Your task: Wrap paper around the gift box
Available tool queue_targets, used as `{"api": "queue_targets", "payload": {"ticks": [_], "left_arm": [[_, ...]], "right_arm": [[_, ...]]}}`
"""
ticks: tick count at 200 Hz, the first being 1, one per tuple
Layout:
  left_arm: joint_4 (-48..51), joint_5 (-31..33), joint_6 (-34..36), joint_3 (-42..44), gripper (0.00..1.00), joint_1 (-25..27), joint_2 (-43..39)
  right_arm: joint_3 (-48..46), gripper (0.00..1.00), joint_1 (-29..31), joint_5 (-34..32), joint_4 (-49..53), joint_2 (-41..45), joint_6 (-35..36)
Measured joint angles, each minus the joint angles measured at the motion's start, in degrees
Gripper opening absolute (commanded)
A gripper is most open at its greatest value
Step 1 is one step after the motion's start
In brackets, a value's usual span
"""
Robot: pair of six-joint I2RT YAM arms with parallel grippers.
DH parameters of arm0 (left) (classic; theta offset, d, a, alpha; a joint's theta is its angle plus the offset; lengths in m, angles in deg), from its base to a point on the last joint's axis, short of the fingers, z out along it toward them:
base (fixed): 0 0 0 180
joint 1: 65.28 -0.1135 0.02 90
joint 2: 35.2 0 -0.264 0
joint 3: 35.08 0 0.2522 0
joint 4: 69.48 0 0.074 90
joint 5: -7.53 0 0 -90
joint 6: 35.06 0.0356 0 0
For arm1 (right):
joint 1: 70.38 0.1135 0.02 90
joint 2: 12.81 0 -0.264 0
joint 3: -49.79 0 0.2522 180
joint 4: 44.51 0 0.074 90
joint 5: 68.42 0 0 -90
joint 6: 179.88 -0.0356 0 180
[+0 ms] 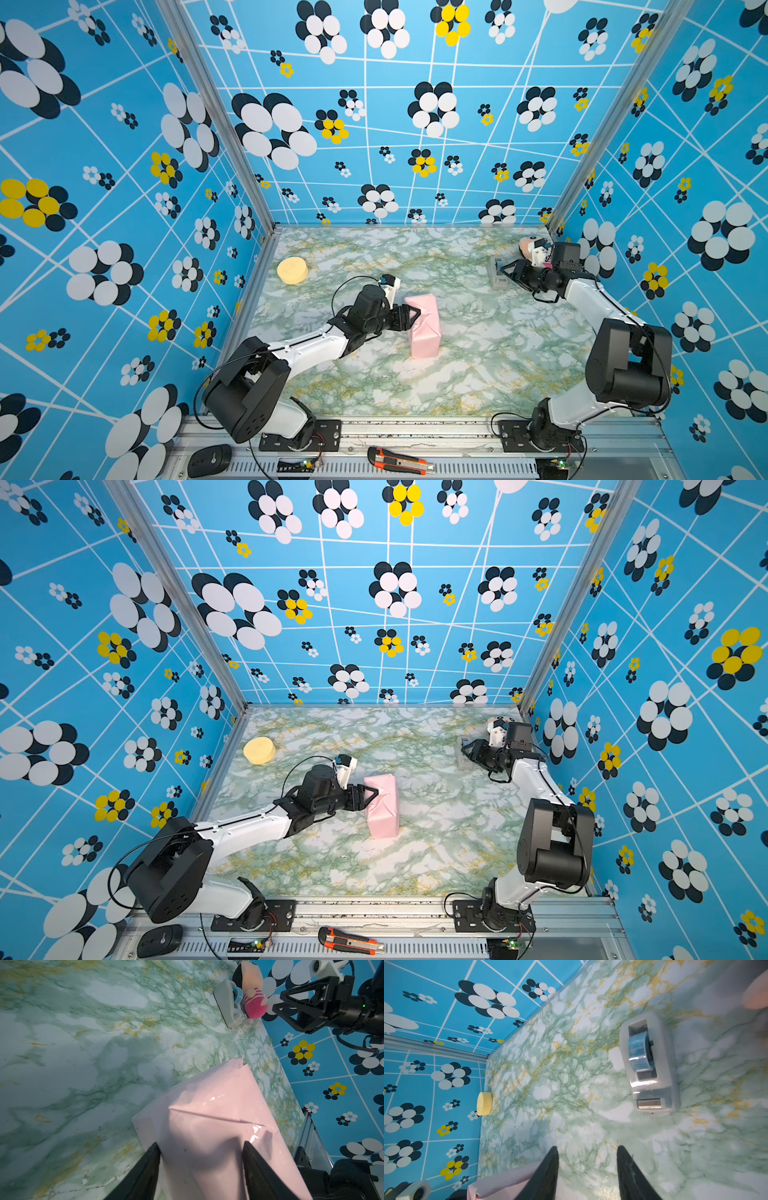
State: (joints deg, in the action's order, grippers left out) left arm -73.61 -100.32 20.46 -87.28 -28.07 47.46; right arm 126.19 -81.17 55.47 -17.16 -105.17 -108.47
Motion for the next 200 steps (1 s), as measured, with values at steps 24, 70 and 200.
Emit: {"api": "queue_targets", "payload": {"ticks": [24,70,200], "left_arm": [[0.1,0.1,0.0,-0.1,0.63,0.0,-0.1],[1.0,0.4,0.4,-0.3,0.63,0.0,-0.3],[2.2,0.7,1.0,-1.0,0.63,0.0,-0.3]], "right_arm": [[2.1,0.45,-1.0,1.0,-1.2,-2.8,0.6],[7.6,0.42,-3.3,3.3,-2.3,-10.8,2.3],[17.5,0.41,-4.0,10.0,3.9,-24.2,10.7]]}}
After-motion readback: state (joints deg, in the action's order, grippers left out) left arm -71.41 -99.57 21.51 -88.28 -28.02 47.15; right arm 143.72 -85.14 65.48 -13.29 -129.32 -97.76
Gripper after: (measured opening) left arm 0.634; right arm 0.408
